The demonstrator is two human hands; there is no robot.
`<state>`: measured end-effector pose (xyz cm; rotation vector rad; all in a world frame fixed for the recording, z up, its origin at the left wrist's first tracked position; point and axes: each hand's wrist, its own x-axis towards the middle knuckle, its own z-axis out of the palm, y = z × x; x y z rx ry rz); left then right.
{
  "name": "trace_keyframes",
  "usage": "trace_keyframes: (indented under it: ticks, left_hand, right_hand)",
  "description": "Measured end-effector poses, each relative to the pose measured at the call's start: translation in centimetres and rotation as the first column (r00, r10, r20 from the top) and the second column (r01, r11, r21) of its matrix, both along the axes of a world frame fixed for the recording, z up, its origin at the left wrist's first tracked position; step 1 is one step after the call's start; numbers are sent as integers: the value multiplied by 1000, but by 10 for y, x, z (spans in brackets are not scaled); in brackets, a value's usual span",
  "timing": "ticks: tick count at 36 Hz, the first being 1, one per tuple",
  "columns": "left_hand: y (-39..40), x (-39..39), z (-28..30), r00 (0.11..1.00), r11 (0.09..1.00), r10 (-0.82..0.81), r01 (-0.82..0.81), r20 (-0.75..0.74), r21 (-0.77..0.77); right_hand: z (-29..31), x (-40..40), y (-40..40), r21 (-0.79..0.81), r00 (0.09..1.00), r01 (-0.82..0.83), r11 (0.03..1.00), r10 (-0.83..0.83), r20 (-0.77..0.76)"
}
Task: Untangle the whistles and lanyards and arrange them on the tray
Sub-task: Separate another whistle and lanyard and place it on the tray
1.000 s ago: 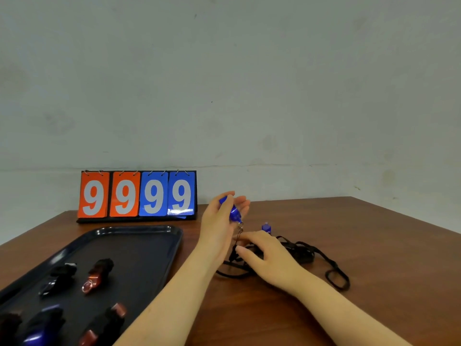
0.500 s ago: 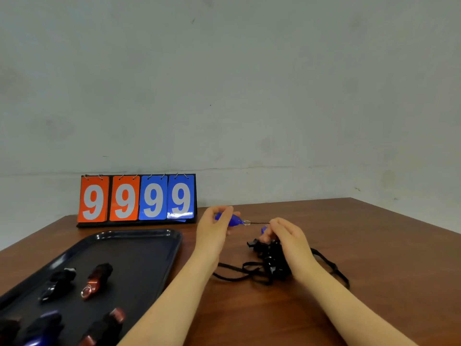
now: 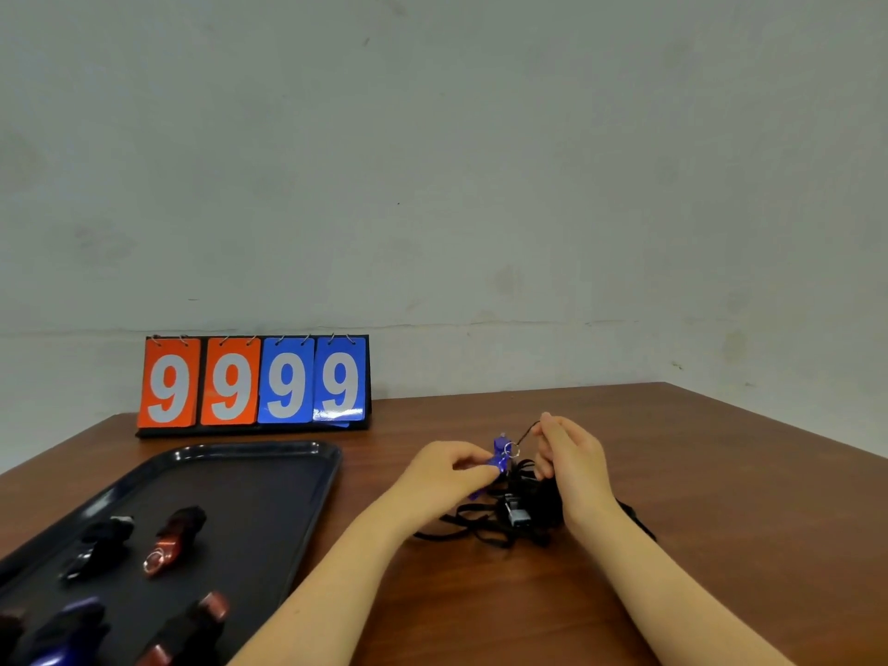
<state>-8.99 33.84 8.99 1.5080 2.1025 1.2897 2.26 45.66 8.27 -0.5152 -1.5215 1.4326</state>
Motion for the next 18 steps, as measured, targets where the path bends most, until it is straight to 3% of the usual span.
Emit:
trace_keyframes:
  ticks: [4,9,14,18]
  left_hand:
    - [-2,-2,2,996,1000,-15,14,82,15]
    - [0,-5,1,909,990,-85,29,407,141]
    - [0,-3,7,713,953,-191,-29,674,301]
    - [-3,-5,14,523,879,-305,-166,796,447]
  right_hand:
    - [0,0,0,29,999,23,999,-24,36]
    - [0,1,-1,196,984,96,976,-123,129]
    - [-8,1,-4,582,912,68,811,-287,294]
    - [-13,-1,-1,679,883,17,734,-329,334]
